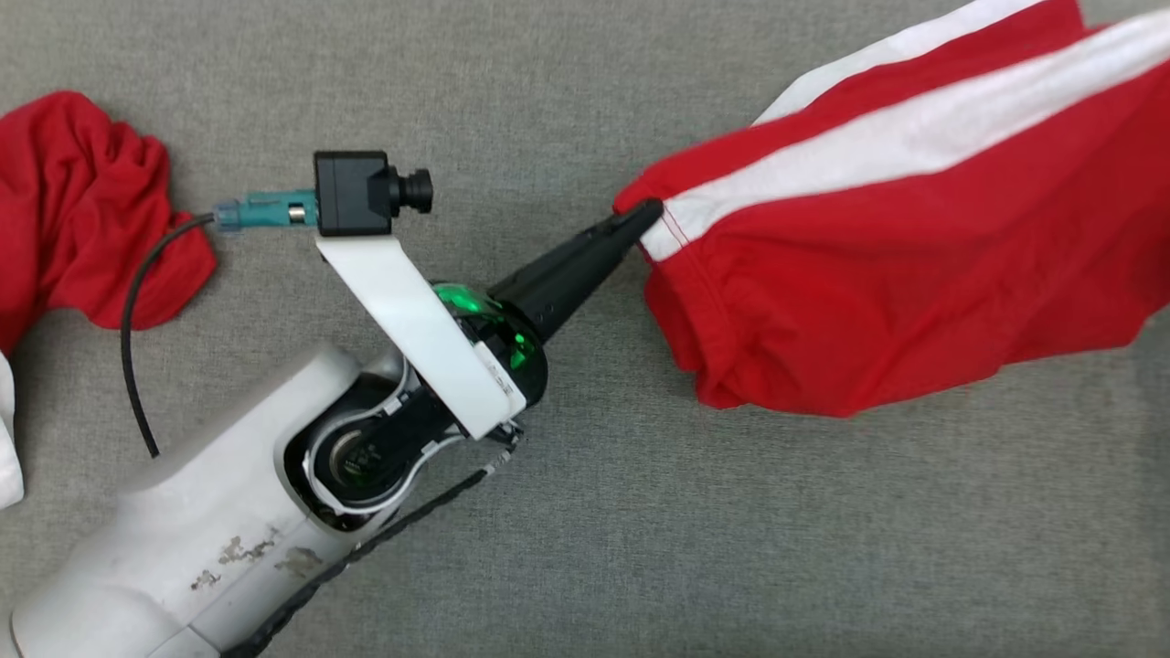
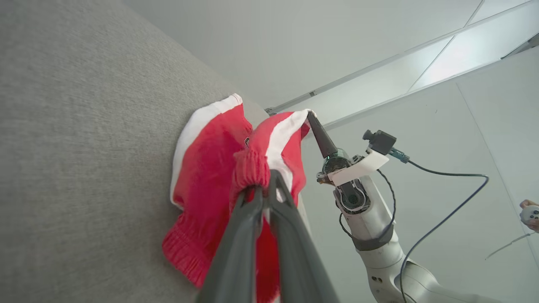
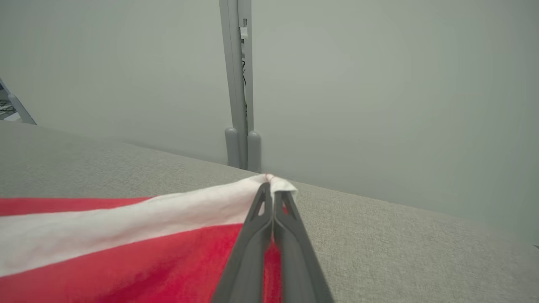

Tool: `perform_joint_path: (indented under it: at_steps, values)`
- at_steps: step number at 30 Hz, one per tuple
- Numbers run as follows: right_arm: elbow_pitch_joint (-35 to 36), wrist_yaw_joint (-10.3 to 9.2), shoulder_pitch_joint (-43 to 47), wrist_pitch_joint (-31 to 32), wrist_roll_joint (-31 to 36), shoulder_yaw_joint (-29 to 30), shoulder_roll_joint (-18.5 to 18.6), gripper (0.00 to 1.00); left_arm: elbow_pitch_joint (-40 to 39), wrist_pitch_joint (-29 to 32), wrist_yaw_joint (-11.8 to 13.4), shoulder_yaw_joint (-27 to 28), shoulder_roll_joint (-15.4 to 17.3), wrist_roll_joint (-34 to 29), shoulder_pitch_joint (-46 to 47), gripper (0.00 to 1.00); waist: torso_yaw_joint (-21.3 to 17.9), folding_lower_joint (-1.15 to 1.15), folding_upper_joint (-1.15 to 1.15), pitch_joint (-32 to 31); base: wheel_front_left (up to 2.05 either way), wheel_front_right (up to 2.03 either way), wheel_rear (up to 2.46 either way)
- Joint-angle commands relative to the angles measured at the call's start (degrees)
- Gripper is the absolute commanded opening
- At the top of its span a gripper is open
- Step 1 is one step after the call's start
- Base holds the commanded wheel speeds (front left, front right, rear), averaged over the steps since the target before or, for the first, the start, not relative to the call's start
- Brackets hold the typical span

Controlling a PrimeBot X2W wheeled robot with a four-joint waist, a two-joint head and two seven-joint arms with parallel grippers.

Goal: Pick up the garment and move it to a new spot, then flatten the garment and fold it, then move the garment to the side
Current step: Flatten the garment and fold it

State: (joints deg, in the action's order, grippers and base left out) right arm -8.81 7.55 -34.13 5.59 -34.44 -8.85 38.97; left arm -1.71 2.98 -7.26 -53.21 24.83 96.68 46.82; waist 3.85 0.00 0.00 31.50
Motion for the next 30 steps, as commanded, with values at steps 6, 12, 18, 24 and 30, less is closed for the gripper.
perform_joint_path:
  at_steps: [6,12,18,24,30]
  values:
    - [-5.96,-0.11,-9.59,1.98,0.04,-5.0,0.02,0.0,2.27,0.96,-0.33,3.26,-1.0,-0.89,1.32,0.0,2.05,0.0,0.0,3.99,0.0,0.0,0.0]
    - [-11.38,-0.11,-16.04,1.49,-0.09,-10.53,-0.2,0.33,4.96,1.85,-0.2,4.64,-2.32,-2.74,1.31,0.0,2.89,0.0,0.0,5.01,0.0,0.0,0.0]
    - [-12.97,-0.11,-16.84,-3.31,-2.54,-13.62,-0.31,1.0,6.16,0.78,-0.19,4.25,-2.26,-6.72,-0.32,1.0,2.33,0.0,0.0,3.5,0.0,0.0,0.0]
    - [-9.39,-0.11,-9.54,-8.88,-4.55,-15.54,1.59,1.0,7.95,-11.61,-0.21,1.87,0.63,-20.63,-3.45,1.0,0.76,0.0,0.0,-1.28,0.0,0.0,0.0]
    - [-7.74,-0.11,3.33,-13.84,-1.13,-13.94,1.48,1.0,8.35,-18.18,5.87,7.99,-3.26,-36.85,-10.97,1.0,1.49,0.0,0.0,-7.23,0.0,0.0,0.0]
